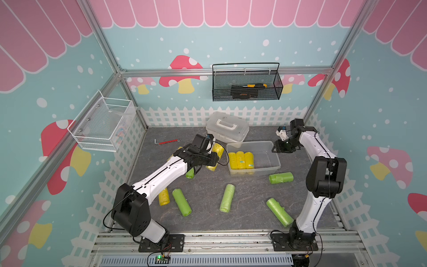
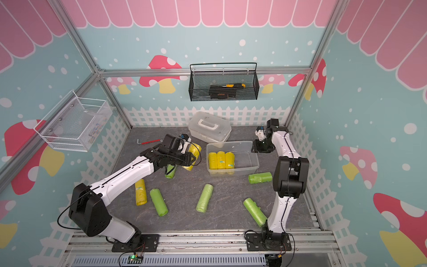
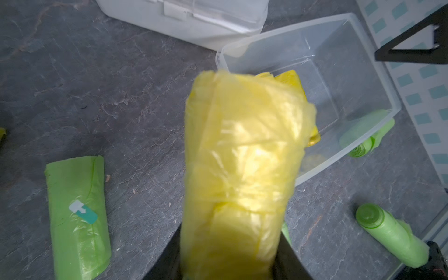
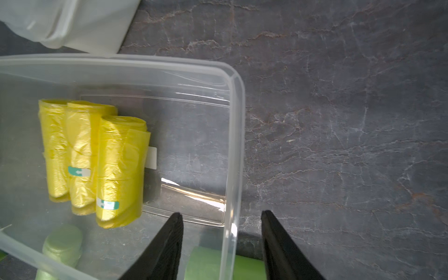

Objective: Put the roll of trash bags into the storage box
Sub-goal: Pick up the roll of trash bags from the center of the board, then move the storage box to the center of the board.

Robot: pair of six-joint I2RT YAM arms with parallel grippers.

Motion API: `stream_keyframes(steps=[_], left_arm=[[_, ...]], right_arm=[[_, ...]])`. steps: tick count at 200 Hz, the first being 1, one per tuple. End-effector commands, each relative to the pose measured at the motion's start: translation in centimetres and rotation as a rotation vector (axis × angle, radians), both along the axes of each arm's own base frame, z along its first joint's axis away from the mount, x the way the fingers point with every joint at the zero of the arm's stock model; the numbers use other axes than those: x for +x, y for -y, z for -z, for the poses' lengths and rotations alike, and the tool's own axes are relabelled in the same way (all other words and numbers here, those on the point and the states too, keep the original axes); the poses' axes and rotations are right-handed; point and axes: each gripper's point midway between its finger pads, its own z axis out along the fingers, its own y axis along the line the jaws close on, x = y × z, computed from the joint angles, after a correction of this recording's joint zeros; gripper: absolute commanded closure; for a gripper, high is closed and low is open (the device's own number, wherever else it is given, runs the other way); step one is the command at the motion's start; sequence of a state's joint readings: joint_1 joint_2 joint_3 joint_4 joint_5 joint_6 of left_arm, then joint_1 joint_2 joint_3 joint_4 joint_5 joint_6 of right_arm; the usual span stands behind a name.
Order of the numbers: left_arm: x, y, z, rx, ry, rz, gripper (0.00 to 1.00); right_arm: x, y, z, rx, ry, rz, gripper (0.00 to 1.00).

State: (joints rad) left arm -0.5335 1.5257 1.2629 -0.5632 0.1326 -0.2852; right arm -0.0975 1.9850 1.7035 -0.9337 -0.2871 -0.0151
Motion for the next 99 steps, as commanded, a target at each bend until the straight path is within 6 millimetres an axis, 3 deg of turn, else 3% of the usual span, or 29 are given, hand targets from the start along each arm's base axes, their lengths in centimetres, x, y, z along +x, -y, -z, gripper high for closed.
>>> stream_keyframes(steps=[1,55,99], left_arm=[[0.3,1.1,-1.9,-0.070,0.034,-0.005,0.62],[1.6,4.4,-3.7,-0.185,0.058,-0.036,0.62],[2.6,8.6,-2.4,-0.189,0.022,-0.016,0.62]], right_arm=[[-0.1,0.7,1.0,-0.030,-0.044,-0.001,0.48],[-1.8,-2.0,3.5,0.016,-0.105,-0.069,0.66],[-3.2,-4.6,3.6,0.023,-0.106,-0.112,0.71]])
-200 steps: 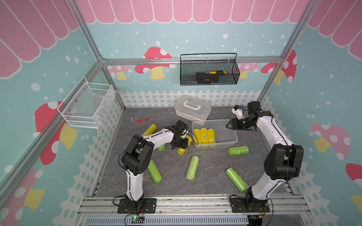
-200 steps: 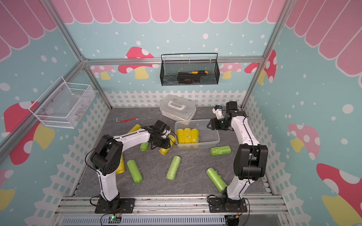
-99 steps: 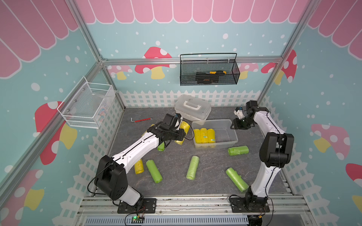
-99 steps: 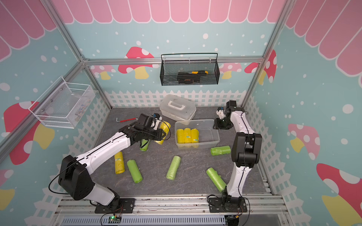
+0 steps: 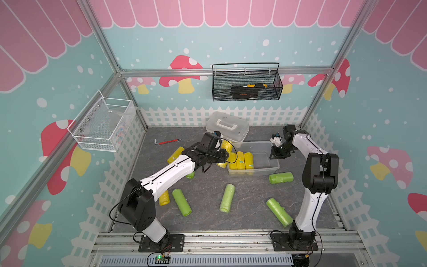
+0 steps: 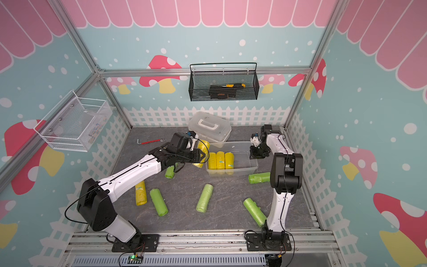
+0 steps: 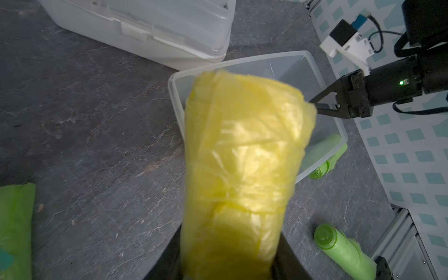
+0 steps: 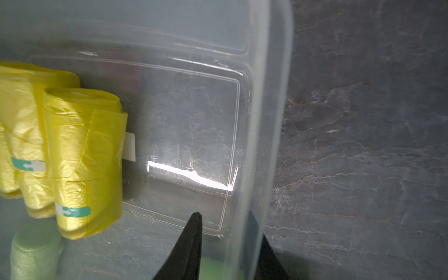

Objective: Put the roll of trash bags into the storage box
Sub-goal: Move the storage box to the center of the board.

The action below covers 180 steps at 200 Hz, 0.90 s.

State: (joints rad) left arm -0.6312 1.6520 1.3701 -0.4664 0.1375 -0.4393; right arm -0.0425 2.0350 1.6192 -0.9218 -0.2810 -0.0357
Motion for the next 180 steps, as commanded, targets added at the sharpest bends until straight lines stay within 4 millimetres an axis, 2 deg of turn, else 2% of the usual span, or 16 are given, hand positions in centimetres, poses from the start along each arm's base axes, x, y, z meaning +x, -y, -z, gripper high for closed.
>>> stream_keyframes(steps=[1,32,54,80,124,131,133,137,159,180], left_arm=[[1.4,2.6,-1.6,-0.065,0.032,-0.010,0.62],[2.4,3.8,0.1,-0.075,-0.019,-0.044,0.62],[2.8,4.9,0.4,-0.095,-0.030,-0.044,0.62],[2.7,6.7,0.9,-0.102,-0.043,-0.026,0.62],[1.8,9.1,3.4,-0.112,-0.121,-0.028,0.62],[1.5,9.3,4.0,-0.109,-0.139,-0.038,0.62],[1.5,9.3,4.2,-0.108,-0.142,-0.040,0.62],[1.4,9.3,4.6,-0.107,-0.154,-0.048,0.62],[0.7,9.1,6.6,-0.096,-0.213,-0.089,0.62],[0.3,8.1,8.4,-0.074,-0.250,-0.153,0.62]], right_arm=[[-1.1,-2.2,-1.0,0.029,0.010,-0.038,0.71],[-2.2,-4.2,-1.0,0.041,0.011,-0.066,0.71],[-2.7,-5.6,-1.3,0.037,0.018,-0.090,0.71],[-2.8,-7.5,-2.0,0.042,0.039,-0.114,0.71],[-3.2,-9.8,-1.9,0.074,0.030,-0.125,0.71],[-3.4,-10.1,-1.9,0.079,0.028,-0.126,0.71],[-3.3,-10.2,-2.7,0.082,0.049,-0.128,0.71],[-3.4,-10.3,-3.0,0.084,0.057,-0.127,0.71],[-3.6,-10.5,-3.3,0.094,0.065,-0.122,0.71],[-3.8,-10.4,-3.6,0.091,0.072,-0.120,0.71]])
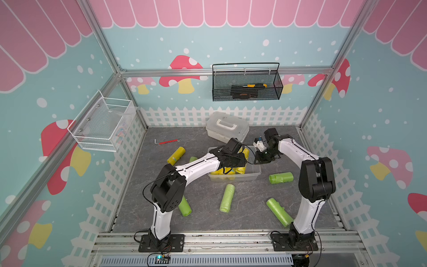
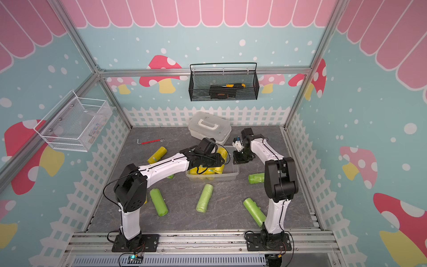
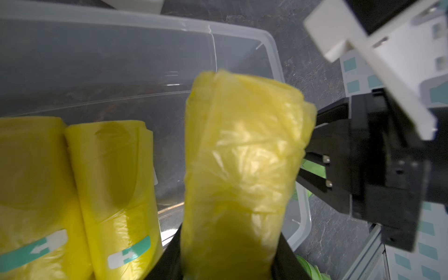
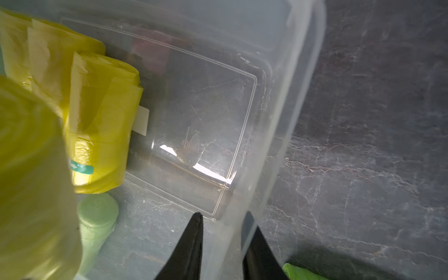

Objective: Put the roll of trash bags into the storage box
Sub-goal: Move the storage box to the center of the board, then place the roll of trash bags in the storage box.

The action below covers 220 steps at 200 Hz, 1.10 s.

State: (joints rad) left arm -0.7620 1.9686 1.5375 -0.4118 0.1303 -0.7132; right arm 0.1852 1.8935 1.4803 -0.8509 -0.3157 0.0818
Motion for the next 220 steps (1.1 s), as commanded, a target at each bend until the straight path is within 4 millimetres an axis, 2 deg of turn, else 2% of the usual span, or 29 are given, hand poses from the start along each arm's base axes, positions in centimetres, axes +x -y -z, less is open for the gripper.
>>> stream_keyframes(steps=[1,35,87,125,165,220], left_arm=[[0.1,-0.6,1.3,-0.004,-0.035,-0.087,0.62],[0.4,-1.6,3.6,0.045,-0.062,-0.153,0.59],[1.0,-0.6,5.9,0.046,-0.112,-0.170,0.58],[1.0,-2.0,7.4,0.108,-0.127,-0.224,0.51],[1.1,-2.7,7.7,0.140,-0.121,-0.250,0.48],[1.2,-3.1,6.3,0.150,-0.087,-0.257,0.44]], right_arm=[[-0.2,-0.6,-1.6,0.036,0.035,0.004,0.71],[0.0,-0.7,-1.9,0.045,0.045,0.006,0.70],[-0.1,-0.5,-2.4,0.043,0.056,0.008,0.70],[0.0,-0.4,-2.4,0.041,0.058,0.008,0.70],[0.0,-0.4,-2.4,0.043,0.057,0.007,0.70],[0.1,-0.3,-2.7,0.046,0.064,0.007,0.69]])
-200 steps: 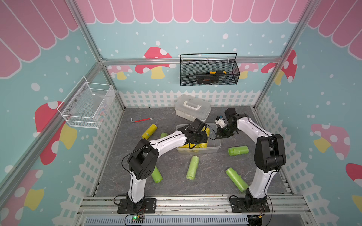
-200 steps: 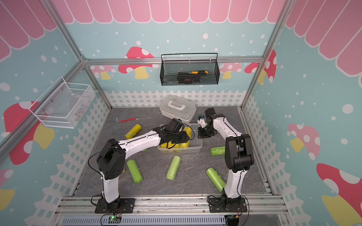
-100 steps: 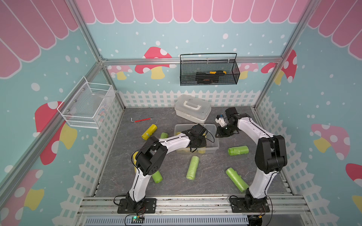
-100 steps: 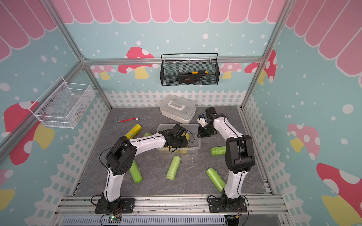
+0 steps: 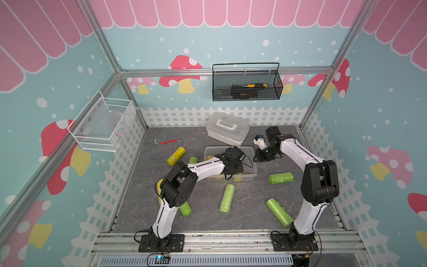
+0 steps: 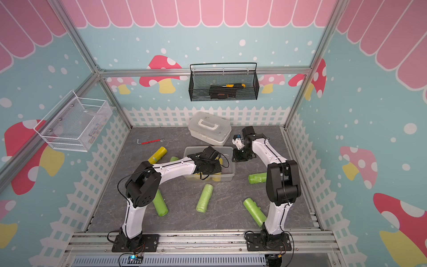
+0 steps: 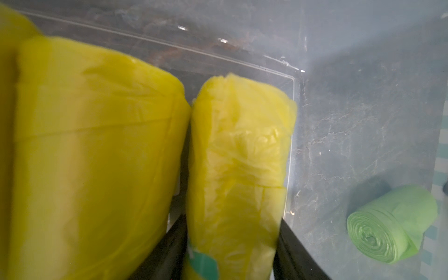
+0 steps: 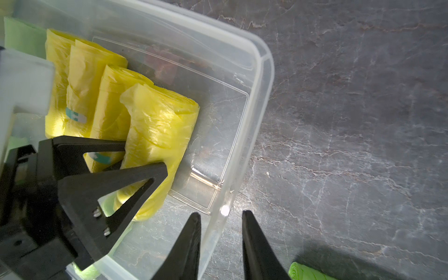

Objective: Put the roll of trash bags into the storage box
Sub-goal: Place the roll of trash bags in the storage box.

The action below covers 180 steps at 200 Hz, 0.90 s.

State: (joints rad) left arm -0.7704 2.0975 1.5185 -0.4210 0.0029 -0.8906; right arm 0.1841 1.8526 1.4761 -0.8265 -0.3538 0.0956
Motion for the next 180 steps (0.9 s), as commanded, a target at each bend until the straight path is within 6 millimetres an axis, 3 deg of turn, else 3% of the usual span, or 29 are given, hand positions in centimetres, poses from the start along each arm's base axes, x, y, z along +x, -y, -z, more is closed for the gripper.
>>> stream_keyframes(steps=[1,45,104,130,180], left_arm=[[0.6,-1.2,-1.3,0.044,0.036,-0.043,0.44],[0.8,-1.5,-3.6,0.047,0.087,-0.045,0.42],[0.5,-1.5,-8.1,0.023,0.176,-0.033,0.42],[0.1,0.3,-8.7,-0.014,0.176,0.027,0.45],[-0.6,4.7,-6.8,-0.132,0.112,0.134,0.56]], right_arm=[[-0.3,0.3,-0.8,-0.003,0.016,0.003,0.69],[-0.1,0.4,-1.3,-0.004,0.029,0.003,0.68],[-0.1,0.5,-1.6,-0.004,0.034,0.005,0.68],[-0.1,0.8,-1.8,0.003,0.033,0.015,0.68],[-0.3,2.1,-2.6,0.018,0.048,0.052,0.68]])
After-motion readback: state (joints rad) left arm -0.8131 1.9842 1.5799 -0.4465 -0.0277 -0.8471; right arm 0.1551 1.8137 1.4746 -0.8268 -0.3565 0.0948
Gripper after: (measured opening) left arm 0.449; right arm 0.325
